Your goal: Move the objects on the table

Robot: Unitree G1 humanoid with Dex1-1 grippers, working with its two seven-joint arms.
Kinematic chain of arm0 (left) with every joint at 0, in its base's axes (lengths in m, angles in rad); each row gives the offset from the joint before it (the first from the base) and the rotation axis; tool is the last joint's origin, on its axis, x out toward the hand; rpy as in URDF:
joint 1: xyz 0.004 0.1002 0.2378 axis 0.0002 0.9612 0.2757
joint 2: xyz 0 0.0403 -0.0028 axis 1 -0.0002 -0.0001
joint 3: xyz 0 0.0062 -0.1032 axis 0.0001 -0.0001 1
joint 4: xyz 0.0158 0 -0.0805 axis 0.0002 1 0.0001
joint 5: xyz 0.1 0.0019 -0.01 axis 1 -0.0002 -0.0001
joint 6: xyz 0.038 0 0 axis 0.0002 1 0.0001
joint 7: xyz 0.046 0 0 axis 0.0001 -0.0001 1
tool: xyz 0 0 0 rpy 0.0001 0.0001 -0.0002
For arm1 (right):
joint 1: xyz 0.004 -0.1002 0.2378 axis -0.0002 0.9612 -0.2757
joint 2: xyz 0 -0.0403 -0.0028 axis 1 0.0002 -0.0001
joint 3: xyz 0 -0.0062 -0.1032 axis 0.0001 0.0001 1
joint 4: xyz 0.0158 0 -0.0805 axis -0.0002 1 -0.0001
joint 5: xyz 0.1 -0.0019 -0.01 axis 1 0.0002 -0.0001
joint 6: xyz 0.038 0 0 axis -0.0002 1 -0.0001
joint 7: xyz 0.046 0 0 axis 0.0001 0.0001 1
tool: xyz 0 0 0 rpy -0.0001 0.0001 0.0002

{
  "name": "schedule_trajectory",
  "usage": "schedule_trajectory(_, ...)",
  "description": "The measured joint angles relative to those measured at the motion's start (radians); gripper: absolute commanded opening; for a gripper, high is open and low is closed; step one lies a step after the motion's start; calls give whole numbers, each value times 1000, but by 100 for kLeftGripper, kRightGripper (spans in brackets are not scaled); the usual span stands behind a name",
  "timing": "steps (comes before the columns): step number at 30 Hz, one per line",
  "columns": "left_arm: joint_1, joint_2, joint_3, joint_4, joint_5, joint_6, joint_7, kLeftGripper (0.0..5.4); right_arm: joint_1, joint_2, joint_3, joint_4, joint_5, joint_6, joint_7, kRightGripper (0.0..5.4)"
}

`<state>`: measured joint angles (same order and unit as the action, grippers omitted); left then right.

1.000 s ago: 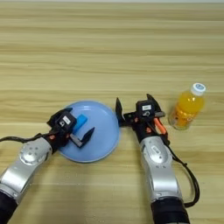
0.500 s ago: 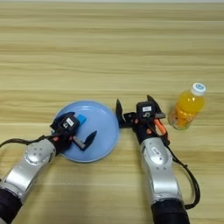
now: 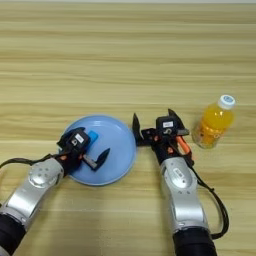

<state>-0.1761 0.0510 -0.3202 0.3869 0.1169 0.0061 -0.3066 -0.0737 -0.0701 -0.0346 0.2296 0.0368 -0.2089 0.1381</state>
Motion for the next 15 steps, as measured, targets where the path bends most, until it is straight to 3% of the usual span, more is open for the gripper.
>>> schedule_trajectory(15, 0, 2, -1, 0, 7, 1, 0, 336, 0, 1, 0, 0, 0, 0, -1, 540)
